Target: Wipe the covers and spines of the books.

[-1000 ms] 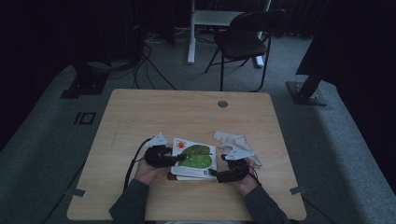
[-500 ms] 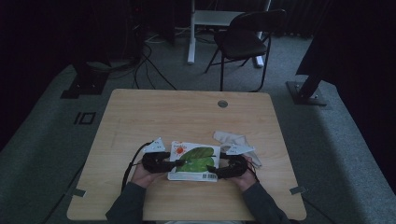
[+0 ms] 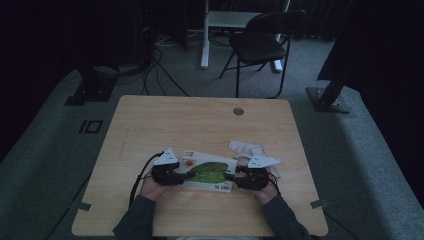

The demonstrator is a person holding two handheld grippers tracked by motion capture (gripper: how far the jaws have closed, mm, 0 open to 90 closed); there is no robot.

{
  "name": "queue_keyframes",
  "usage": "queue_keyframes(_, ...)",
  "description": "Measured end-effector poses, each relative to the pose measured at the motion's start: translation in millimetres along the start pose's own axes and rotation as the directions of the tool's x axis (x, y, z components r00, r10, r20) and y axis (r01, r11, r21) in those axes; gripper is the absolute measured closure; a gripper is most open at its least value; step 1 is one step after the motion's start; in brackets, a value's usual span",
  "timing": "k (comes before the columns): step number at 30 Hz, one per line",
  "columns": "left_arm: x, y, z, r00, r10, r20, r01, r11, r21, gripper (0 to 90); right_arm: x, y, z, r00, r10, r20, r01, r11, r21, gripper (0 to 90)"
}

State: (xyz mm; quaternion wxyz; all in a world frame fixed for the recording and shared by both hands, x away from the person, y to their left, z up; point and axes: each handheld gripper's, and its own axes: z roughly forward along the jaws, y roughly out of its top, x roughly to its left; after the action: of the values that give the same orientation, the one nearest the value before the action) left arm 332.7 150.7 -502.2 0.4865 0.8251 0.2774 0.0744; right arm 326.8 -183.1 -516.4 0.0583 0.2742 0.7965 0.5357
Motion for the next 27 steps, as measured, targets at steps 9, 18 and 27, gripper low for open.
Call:
queue_keyframes(9, 5.0, -5.4, -18.3, 0.9995, -0.031, -0.009, 0.030, 0.9928, -0.116, 46.9, 10.4, 3.3, -2.4, 0.9954, -0.095, 0.010, 0.095, 0.995, 0.011, 65.7)
queue_keyframes(18, 12.6, -9.7, -33.5, 0.9929, -0.056, -0.105, 0.036, 0.9825, -0.183, 43.4, 13.6, 3.1, -3.6, 0.9915, -0.130, 0.004, 0.130, 0.991, 0.015, 71.5)
queue_keyframes(27, 18.3, -9.6, -24.0, 0.9843, -0.096, -0.148, 0.066, 0.9784, -0.196, 31.3, 21.6, 3.2, -3.3, 0.9812, -0.192, -0.016, 0.193, 0.981, 0.030, 74.5)
